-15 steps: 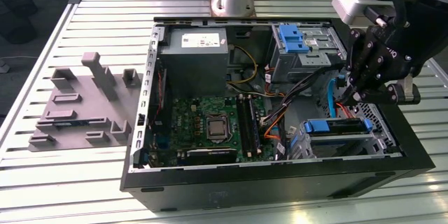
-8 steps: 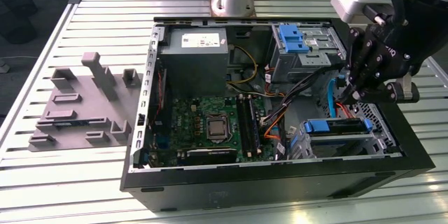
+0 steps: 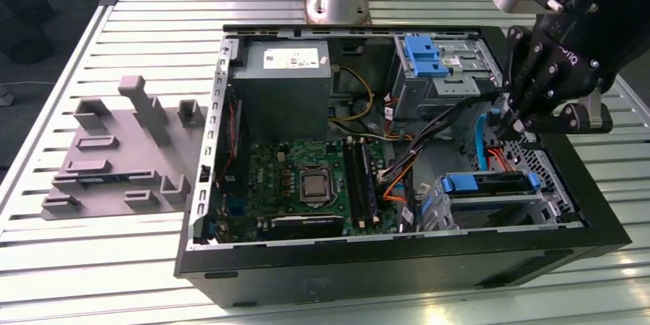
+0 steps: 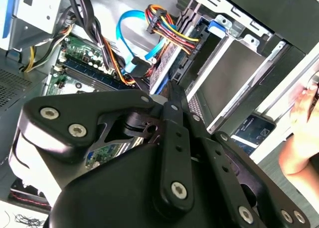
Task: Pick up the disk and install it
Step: 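Insert the second disk wire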
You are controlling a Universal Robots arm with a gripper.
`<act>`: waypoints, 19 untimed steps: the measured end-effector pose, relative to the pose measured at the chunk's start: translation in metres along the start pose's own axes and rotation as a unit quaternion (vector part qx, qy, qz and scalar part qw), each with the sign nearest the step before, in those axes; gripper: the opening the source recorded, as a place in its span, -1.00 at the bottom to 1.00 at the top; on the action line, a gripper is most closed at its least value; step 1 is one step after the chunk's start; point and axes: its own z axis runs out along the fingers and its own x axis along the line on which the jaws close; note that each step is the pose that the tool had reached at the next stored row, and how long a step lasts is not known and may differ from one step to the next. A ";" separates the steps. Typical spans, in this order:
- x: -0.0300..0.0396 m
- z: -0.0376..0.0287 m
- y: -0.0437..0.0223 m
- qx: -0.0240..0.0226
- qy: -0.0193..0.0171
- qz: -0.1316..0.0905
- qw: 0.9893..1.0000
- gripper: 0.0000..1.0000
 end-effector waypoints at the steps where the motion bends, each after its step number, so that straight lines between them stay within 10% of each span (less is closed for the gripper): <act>1: -0.0006 -0.0007 0.0000 0.000 0.000 0.000 1.000 -0.79; 19: -0.0053 -0.0014 0.0004 0.000 0.000 0.000 1.000 -0.79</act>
